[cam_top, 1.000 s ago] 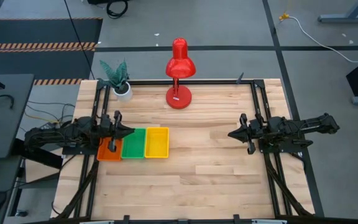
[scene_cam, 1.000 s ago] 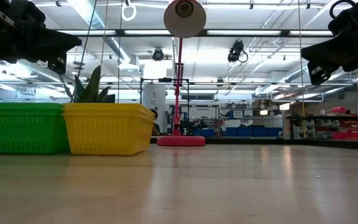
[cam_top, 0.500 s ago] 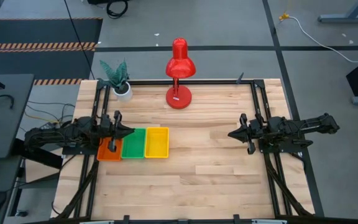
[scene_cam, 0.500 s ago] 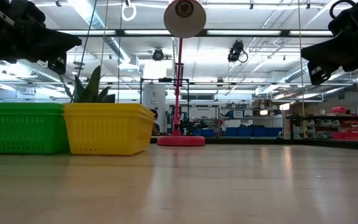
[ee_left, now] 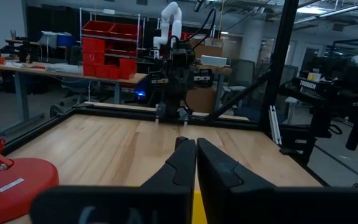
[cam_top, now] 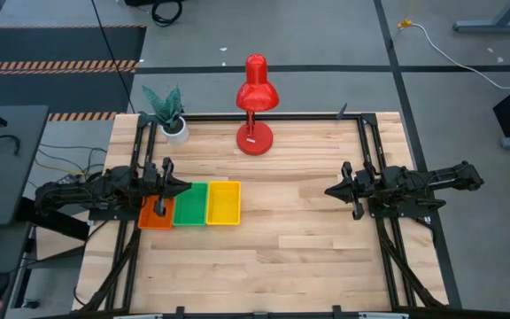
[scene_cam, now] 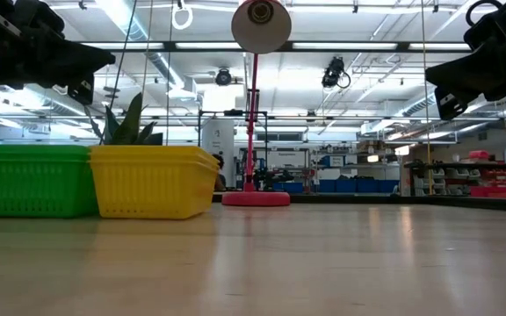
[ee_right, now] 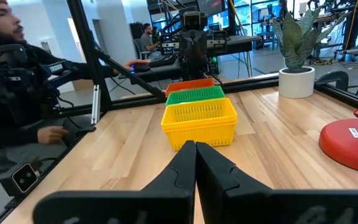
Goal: Stack baskets by color
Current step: Return to Home Position
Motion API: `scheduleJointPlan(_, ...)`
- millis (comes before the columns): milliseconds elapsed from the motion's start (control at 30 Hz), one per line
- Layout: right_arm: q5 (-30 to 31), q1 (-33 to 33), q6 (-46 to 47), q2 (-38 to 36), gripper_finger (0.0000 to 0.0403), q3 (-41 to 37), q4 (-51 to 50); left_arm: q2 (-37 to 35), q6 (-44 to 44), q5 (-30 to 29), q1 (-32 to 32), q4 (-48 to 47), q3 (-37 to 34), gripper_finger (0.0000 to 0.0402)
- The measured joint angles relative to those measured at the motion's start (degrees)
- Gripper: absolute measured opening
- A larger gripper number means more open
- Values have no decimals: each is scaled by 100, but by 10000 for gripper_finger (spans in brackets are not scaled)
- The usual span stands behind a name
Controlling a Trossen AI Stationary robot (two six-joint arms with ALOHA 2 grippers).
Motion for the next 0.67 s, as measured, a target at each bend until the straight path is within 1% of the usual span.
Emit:
scheduleJointPlan(367,0,-1,1,0,12,0,0,0,-1,-1,0,0,0,31)
scheduleJointPlan(667,1,-1,0,0,12,0,1,0,-1,0,0,0,0,21)
